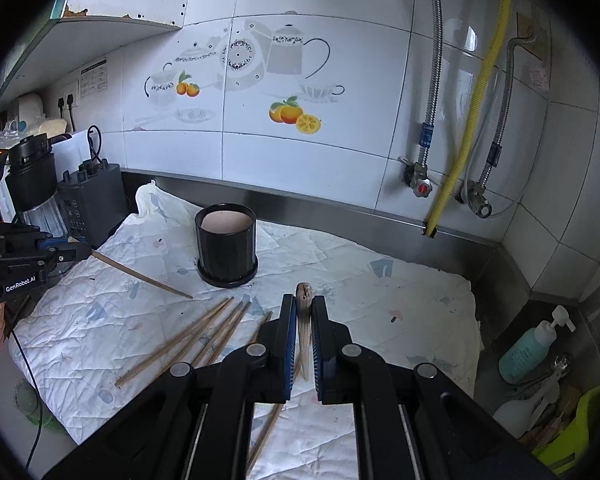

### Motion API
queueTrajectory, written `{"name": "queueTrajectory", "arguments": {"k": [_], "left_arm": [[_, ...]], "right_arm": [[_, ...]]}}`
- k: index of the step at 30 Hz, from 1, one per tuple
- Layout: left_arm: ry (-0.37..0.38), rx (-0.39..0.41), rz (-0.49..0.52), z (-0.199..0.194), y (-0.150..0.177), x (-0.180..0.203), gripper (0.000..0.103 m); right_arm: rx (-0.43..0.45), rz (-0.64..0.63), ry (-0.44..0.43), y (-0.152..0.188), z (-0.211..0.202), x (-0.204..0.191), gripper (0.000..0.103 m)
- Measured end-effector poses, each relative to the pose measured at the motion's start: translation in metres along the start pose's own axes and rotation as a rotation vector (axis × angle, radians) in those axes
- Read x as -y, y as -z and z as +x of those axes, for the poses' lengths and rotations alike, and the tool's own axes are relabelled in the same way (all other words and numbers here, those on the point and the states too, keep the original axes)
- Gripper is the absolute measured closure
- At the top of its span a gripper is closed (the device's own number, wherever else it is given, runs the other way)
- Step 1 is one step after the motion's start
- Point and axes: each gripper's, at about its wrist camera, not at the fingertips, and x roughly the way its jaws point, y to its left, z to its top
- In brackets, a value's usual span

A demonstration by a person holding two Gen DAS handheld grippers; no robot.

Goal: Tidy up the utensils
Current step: 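Lift both held chopsticks and carry them above the black cup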

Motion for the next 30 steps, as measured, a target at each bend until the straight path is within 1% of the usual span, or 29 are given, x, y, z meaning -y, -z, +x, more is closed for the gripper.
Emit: {"name": "queueTrajectory", "arguments": {"k": [7,13,16,20,24,27,30], "left_arm": [[0.012,0.053,0.012,-0.017,-0.036,-0.001,0.097],[0.002,0.123,0.019,-0.027,-0.076,-0.003,0.097],[-0.008,0.16,0.038,-0.028,-0.099,-0.001,0.097],[-0.032,0.212,0.04,-0.024,-0.135,-0.004,0.097],[-0.05,0.278,0.013,-0.016,-0.172,-0.016,0.097],[-0.043,0.309,-0.015,-0.007,-0.191,-0.026,0.097],[-0.037,0.324,-0.029,0.009,-0.202,-0.032,0.097]], "right_arm": [[0.018,0.001,-0.041,-0.031,0.004,-0.002,0.093],[0.067,0.011,-0.086,-0.065,0.01,-0.011,0.093],[0.094,0.009,-0.099,-0.083,0.016,-0.017,0.093],[0.139,0.036,-0.129,-0.112,0.027,-0.019,0.093],[0.188,0.071,-0.151,-0.136,0.041,-0.019,0.093],[0.217,0.106,-0.167,-0.15,0.054,-0.017,0.093],[0.234,0.152,-0.193,-0.158,0.066,-0.015,0.093]]}}
